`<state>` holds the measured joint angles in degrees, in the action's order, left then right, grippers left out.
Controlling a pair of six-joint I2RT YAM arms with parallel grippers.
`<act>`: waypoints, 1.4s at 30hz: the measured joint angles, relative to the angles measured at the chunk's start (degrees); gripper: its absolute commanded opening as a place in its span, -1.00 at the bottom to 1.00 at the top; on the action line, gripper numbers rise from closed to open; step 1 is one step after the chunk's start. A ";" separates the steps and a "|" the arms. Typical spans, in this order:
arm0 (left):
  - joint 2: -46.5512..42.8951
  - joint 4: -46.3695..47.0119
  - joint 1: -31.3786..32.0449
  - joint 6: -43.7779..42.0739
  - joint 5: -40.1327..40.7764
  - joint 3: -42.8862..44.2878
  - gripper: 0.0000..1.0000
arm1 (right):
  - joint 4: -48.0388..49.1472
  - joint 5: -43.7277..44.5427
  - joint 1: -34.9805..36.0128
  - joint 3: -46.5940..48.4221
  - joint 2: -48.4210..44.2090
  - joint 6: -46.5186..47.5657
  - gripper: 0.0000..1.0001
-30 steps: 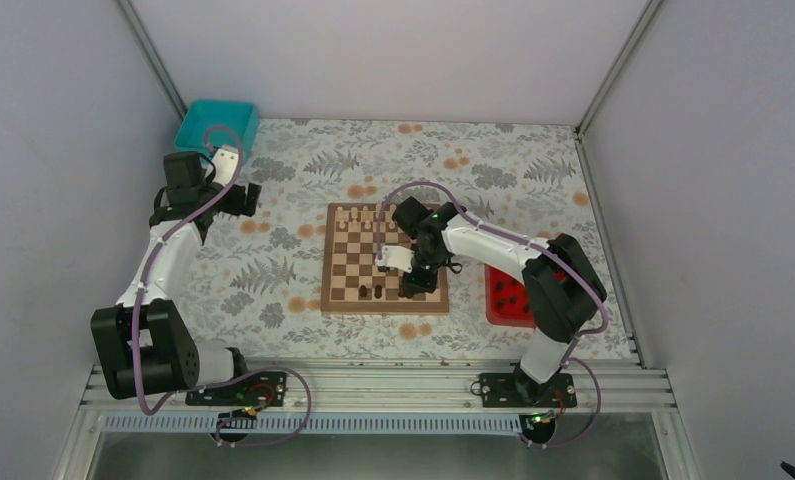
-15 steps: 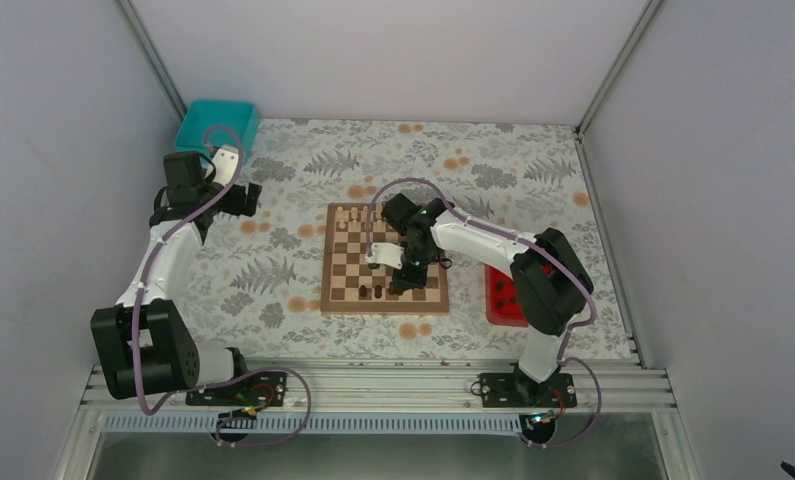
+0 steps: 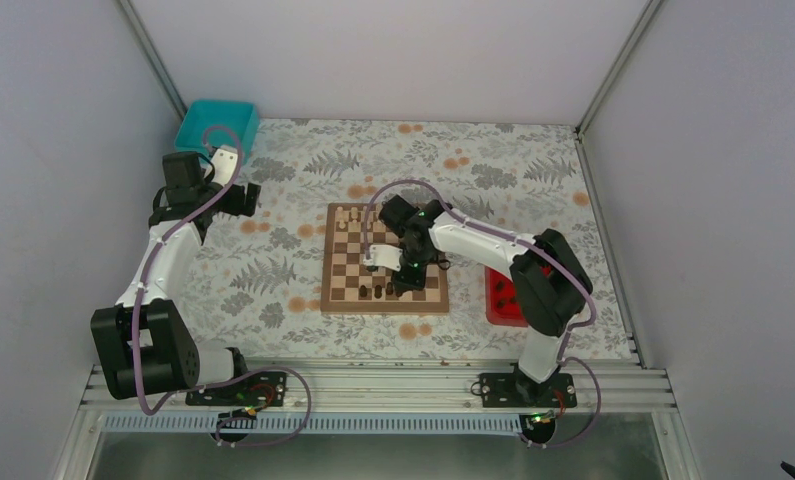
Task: Set up the chess pieces on the board
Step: Place the chess piece on the chessboard.
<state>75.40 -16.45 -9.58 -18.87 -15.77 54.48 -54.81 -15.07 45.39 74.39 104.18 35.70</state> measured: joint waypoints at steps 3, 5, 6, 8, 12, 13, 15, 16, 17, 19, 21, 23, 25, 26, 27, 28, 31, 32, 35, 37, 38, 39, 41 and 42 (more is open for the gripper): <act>0.00 0.00 0.00 0.02 -0.07 0.00 1.00 | -0.11 0.81 -0.09 -1.07 -0.96 -0.02 -0.72; 0.00 0.00 0.00 0.02 -0.22 0.00 1.00 | -0.22 1.05 -0.15 -1.66 -1.51 -0.02 -0.72; 0.00 0.00 0.00 0.00 -0.28 0.00 1.00 | -0.22 1.20 -0.22 -1.97 -1.81 -0.02 -0.72; 0.00 0.00 0.00 0.02 -0.39 0.00 1.00 | -0.28 1.36 -0.50 -2.36 -2.21 -0.04 -0.72; 0.00 0.00 0.00 0.02 -0.42 0.00 1.00 | -0.22 1.46 -0.52 -2.64 -2.51 -0.07 -0.72; 0.00 0.00 0.00 0.02 -0.42 0.00 1.00 | -0.17 1.51 -0.52 -2.78 -2.51 -0.07 -0.72; 0.00 0.00 0.00 0.02 -0.42 0.00 1.00 | -0.13 1.66 -0.52 -3.02 -2.56 -0.07 -0.72; 0.00 0.00 0.00 0.02 -0.44 0.00 1.00 | -0.07 1.70 -0.52 -3.04 -2.58 -0.07 -0.72; 0.00 0.00 0.00 0.02 -0.44 0.00 1.00 | -0.07 1.68 -0.52 -3.06 -2.58 -0.07 -0.72; 0.00 0.00 0.00 0.02 -0.44 0.00 1.00 | -0.04 1.68 -0.52 -3.08 -2.62 -0.09 -0.71; 0.00 0.00 0.00 0.02 -0.44 0.00 1.00 | -0.04 1.68 -0.52 -3.10 -2.64 -0.09 -0.70; 0.00 0.00 0.00 0.02 -0.44 0.00 1.00 | -0.04 1.68 -0.52 -3.15 -2.64 -0.13 -0.65; 0.00 0.00 0.00 0.00 -0.44 0.00 1.00 | -0.02 1.64 -0.52 -3.21 -2.67 -0.15 -0.48; 0.00 0.00 0.00 0.02 -0.44 0.00 1.00 | 0.07 1.66 -0.52 -3.37 -2.67 -0.11 -0.37; 0.00 0.00 0.00 0.02 -0.44 0.00 1.00 | 0.09 1.62 -0.52 -3.54 -2.67 -0.37 -0.30; 0.00 0.00 0.00 0.00 -0.44 0.00 1.00 | 0.13 1.73 -0.52 -3.87 -2.67 -0.07 -0.22; 0.00 0.00 -0.02 0.02 -0.44 0.00 1.00 | -0.04 1.86 -0.59 -4.11 -2.78 -0.42 0.01; 0.00 0.00 -0.02 0.00 -0.44 0.00 1.00 | -0.02 1.81 -0.90 -4.11 -3.02 -0.39 0.04; 0.00 0.00 -0.02 0.02 -0.44 0.00 1.00 | -0.09 1.77 -1.62 -4.09 -4.83 -0.28 0.06; 0.00 0.00 -0.02 0.02 -0.44 0.00 1.00 | -0.09 1.79 -2.40 -4.09 -6.23 -0.28 0.04; 0.00 0.00 -0.02 0.02 -0.44 0.00 1.00 | -0.04 1.84 -2.82 -4.09 -6.73 -0.28 0.02; 0.00 0.00 -0.04 0.02 -0.44 0.00 1.00 | 0.00 1.81 -3.50 -4.09 -7.19 -0.28 -0.02; 0.00 0.00 -0.07 0.02 -0.44 0.00 1.00 | 0.28 1.84 -4.50 -4.09 -7.43 -0.26 -0.18; 0.00 0.00 -0.07 0.02 -0.44 0.00 1.00 | 0.63 1.86 -5.07 -4.11 -7.43 -0.31 -0.27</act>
<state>75.40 -16.45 -9.65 -18.85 -16.21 54.48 -54.17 -13.21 40.32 70.28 96.75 35.40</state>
